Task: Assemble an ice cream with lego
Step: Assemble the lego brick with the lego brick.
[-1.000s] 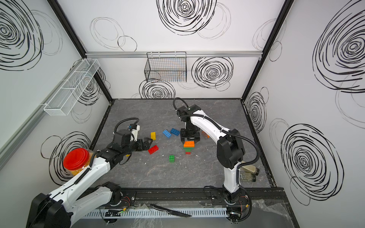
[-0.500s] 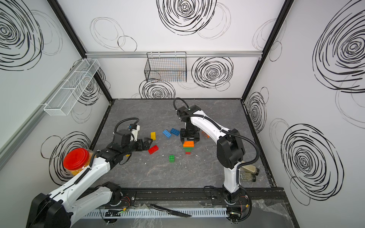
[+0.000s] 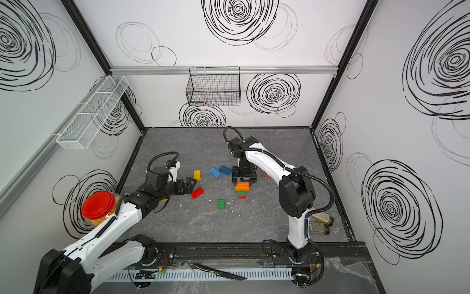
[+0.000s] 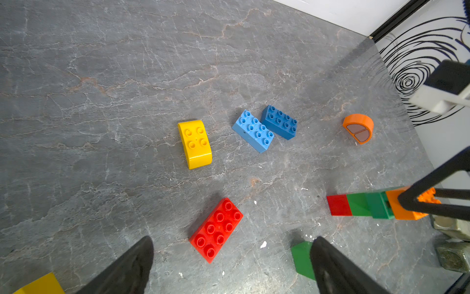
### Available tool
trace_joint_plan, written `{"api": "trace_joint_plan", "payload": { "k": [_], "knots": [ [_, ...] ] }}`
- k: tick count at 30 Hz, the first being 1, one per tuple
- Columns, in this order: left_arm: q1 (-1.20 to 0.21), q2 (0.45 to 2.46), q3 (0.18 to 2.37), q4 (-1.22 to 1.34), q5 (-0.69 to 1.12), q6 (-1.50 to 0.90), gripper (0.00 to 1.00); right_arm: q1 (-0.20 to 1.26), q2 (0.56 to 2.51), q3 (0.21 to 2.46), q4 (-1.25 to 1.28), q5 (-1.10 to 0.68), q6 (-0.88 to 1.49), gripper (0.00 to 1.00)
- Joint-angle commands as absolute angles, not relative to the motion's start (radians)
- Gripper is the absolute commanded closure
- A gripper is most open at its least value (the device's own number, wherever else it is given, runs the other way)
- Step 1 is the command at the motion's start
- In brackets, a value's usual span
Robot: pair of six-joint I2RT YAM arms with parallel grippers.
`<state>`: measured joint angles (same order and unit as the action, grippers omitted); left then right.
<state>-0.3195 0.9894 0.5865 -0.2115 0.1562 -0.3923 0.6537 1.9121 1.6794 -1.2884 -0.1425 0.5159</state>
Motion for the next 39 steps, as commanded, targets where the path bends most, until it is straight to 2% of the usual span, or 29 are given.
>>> {"api": "trace_joint_plan", "payload": {
  "k": [1, 39],
  "knots": [
    [-0.313, 0.985, 0.606, -0.203, 0.154, -0.38, 0.01, 0.663, 1.93, 1.64, -1.299, -0.116, 0.522, 0.45],
    [-0.313, 0.977, 0.606, -0.208, 0.152, -0.379, 0.01, 0.67, 1.917, 1.718, -1.338, -0.101, 0.54, 0.46]
  ]
}}
